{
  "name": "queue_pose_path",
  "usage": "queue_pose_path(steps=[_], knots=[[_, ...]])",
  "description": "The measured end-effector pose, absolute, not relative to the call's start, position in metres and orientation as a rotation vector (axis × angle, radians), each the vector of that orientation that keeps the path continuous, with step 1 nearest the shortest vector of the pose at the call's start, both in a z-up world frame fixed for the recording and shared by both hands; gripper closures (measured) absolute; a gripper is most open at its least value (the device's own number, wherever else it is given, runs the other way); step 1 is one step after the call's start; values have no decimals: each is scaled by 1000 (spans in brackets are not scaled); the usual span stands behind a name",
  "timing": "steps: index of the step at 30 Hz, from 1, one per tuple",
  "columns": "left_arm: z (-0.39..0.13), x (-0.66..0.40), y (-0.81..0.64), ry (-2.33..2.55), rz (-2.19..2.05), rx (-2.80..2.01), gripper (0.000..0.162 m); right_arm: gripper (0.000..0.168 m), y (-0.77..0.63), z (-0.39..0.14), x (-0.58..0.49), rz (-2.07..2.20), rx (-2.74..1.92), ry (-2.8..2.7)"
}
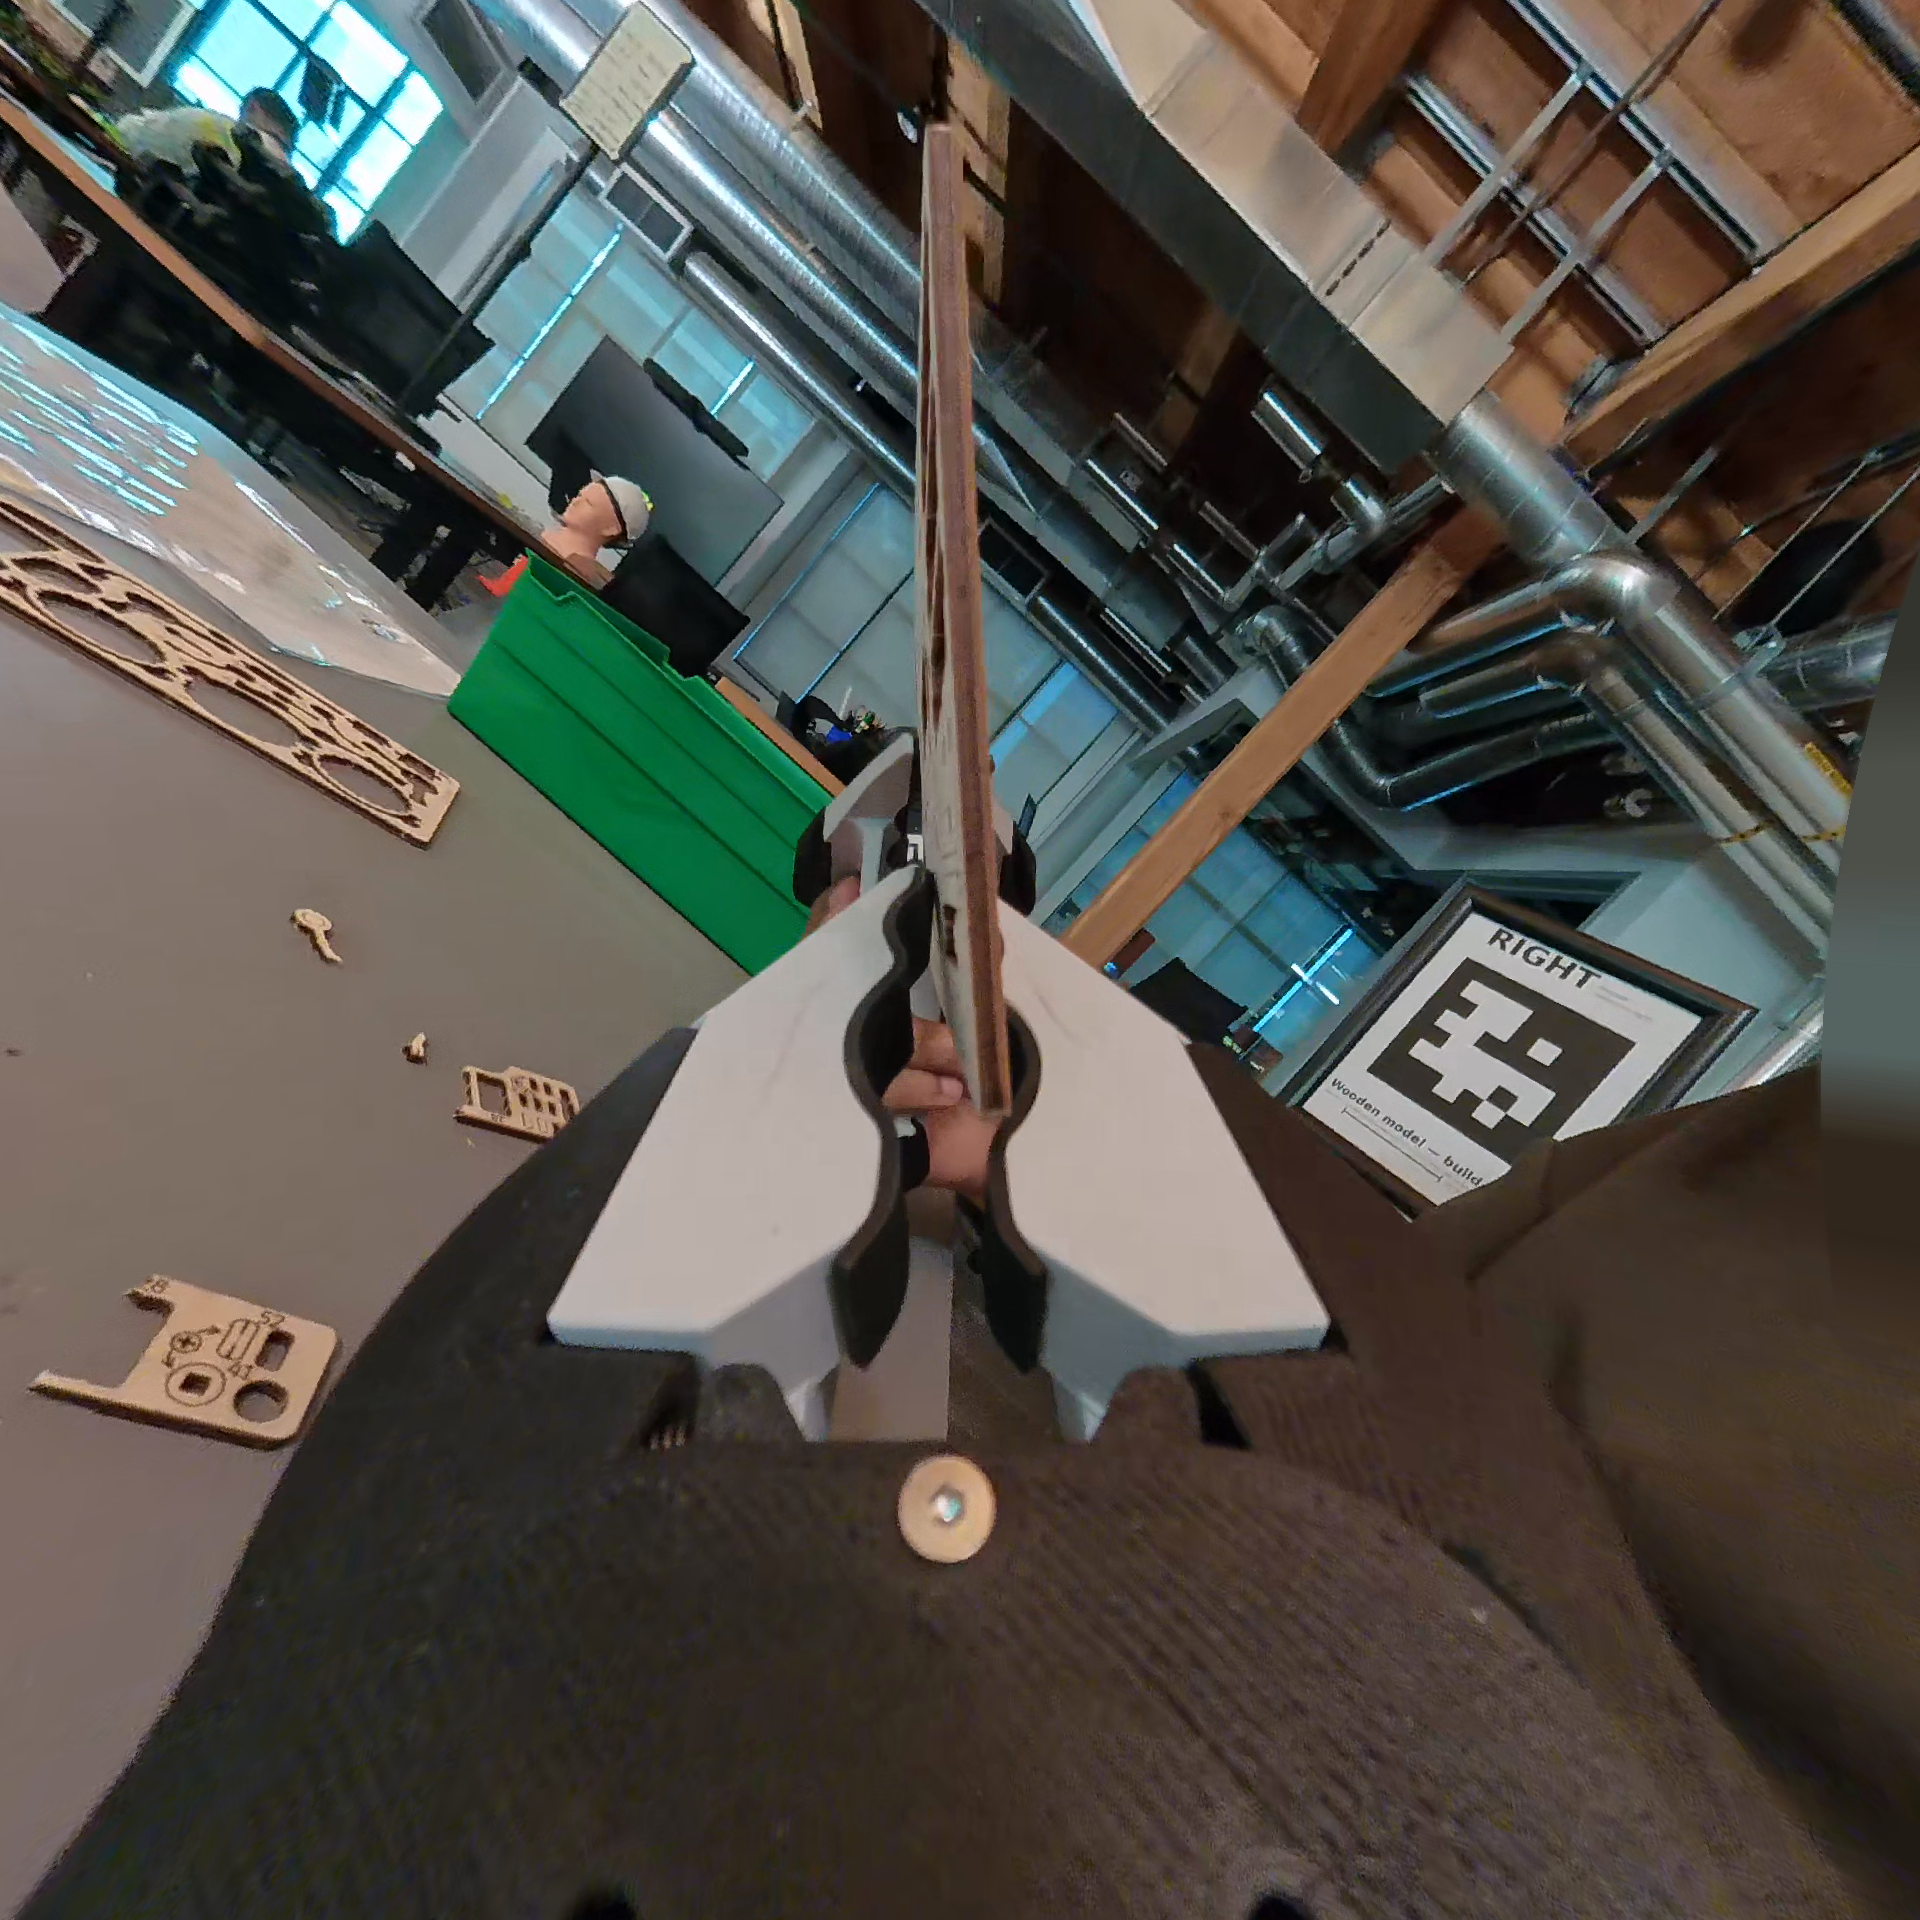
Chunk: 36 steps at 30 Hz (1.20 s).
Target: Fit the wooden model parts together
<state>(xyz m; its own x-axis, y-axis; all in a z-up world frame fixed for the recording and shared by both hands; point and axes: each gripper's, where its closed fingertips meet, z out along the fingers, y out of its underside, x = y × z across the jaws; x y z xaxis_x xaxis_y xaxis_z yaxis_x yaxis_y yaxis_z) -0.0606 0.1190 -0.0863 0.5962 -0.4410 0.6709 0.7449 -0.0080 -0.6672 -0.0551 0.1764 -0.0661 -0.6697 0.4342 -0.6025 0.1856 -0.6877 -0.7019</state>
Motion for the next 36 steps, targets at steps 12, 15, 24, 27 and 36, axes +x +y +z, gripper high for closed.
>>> queue_pose_path(steps=[12,15,24,27,36], knots=[[-87,-58,119,-295,-919,-1264,162,165,179,-61,-53,2446,-1166,-1125],[-78,-66,112,-325,-921,-1177,162,153,179,-60,-54,2456,-1161,-1113],[-74,-86,104,-425,-962,-1069,162,138,137,-75,-58,2358,-1136,-1375],[-74,-83,105,-416,-958,-1078,162,139,125,-81,-59,2320,-1124,-1443],[-75,-61,111,-348,-925,-1151,162,161,124,-77,-57,2328,-1096,-1402]])
